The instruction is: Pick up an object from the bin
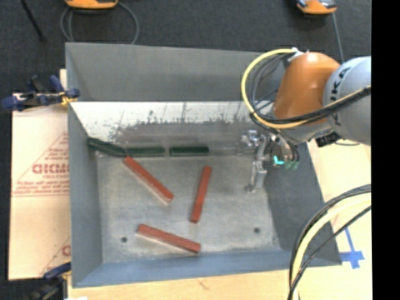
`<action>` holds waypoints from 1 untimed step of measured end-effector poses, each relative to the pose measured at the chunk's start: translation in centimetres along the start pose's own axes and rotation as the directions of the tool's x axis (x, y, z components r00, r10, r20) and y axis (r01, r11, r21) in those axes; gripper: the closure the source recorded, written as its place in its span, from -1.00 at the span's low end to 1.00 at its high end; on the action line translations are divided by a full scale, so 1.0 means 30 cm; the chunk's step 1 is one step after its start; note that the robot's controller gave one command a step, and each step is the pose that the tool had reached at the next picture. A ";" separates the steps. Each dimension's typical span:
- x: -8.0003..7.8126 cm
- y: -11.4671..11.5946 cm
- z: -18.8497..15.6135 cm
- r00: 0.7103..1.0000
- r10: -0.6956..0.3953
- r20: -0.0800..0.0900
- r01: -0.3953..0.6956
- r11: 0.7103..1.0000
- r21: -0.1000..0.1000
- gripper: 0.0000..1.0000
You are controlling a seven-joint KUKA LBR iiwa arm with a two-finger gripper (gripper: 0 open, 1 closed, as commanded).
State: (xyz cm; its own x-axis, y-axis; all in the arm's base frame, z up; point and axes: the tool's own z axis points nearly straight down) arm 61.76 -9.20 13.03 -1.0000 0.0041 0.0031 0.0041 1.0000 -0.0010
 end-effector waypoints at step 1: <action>-0.040 0.323 0.203 0.851 -0.525 0.004 0.525 0.851 -0.001 -1.00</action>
Offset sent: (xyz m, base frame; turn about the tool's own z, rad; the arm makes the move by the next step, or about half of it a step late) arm 0.0119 0.0951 -0.0603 -0.5515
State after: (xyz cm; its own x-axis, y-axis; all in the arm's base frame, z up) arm 62.97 0.49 6.92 -0.8534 -0.5213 -0.0012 -0.5213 0.8534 0.0022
